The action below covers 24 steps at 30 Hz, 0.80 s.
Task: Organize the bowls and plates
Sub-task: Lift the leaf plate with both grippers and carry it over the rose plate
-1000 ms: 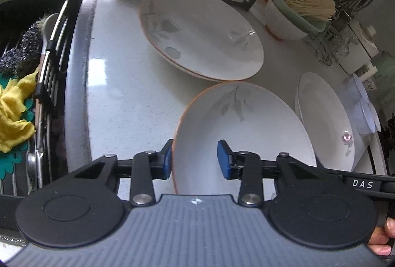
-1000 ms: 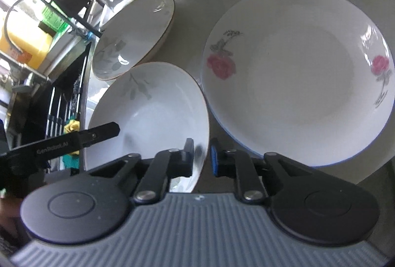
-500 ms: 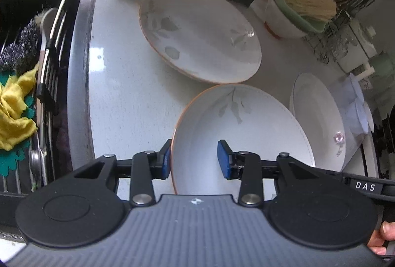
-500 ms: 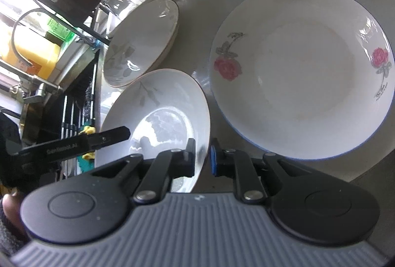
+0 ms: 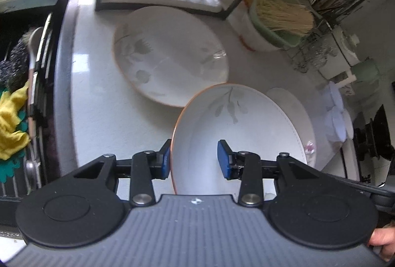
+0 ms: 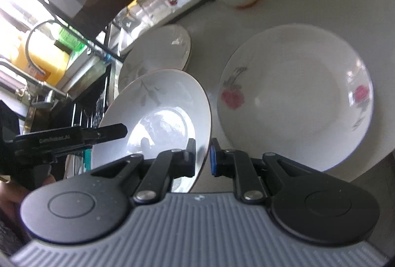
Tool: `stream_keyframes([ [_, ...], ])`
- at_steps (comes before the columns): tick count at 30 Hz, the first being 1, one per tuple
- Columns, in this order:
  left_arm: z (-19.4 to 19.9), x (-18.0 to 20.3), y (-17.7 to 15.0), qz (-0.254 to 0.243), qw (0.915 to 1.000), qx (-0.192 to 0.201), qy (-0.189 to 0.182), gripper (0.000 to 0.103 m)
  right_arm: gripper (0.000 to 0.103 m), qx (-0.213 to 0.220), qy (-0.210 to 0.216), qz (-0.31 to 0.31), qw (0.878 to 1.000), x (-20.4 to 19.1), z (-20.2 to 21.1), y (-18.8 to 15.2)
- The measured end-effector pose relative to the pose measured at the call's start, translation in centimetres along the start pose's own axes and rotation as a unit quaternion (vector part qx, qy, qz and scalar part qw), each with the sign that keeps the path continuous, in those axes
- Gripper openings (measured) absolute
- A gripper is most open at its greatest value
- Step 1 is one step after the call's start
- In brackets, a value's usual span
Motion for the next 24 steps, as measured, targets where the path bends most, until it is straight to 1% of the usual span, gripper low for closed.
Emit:
stream_keyframes([
  [2, -0.3, 1.2, 0.5, -0.007, 1.0000, -0.002, -0.007, 0.042, 0.015, 0.009, 0.000, -0.013, 1.000, 0.9, 0.6, 0.4],
  [5, -0.9, 3.3, 1.2, -0.031, 0.9994, -0.004, -0.012, 0.042, 0.015, 0.023, -0.002, -0.031, 0.999, 2.4, 1.5, 1.2],
  [9, -2.2, 5.6, 1.2, -0.055, 0.9983, -0.012, -0.016, 0.042, 0.015, 0.040, -0.003, -0.044, 0.998, 4.4, 2.3, 1.6],
  [13, -3.4, 7.5, 1.1, -0.052, 0.9985, -0.014, -0.011, 0.042, 0.015, 0.034, 0.001, -0.052, 0.998, 6.6, 2.5, 1.8],
  [16, -3.8, 9.7, 1.1, -0.061, 0.9981, -0.006, -0.007, 0.042, 0.015, 0.037, 0.002, -0.044, 0.998, 7.8, 3.3, 2.5],
  [19, -4.5, 11.3, 1.0, -0.059, 0.9983, 0.000, 0.000, 0.042, 0.015, 0.041, 0.003, -0.028, 0.999, 9.0, 4.1, 3.3],
  [24, -6.1, 12.6, 1.1, -0.050, 0.9987, 0.009, 0.010, 0.042, 0.015, 0.035, 0.005, -0.015, 0.999, 10.6, 3.6, 3.9],
])
Point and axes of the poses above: each gripper's, at about its wrist camera, not at the fingertips, and z roughly against the way its jaws point, x to its right, y to its top, the point moved 9 cm from there along -z, roughly the way its jaws point, and after that the axes turned 11 degrees about -y, right-handed, at the moved point
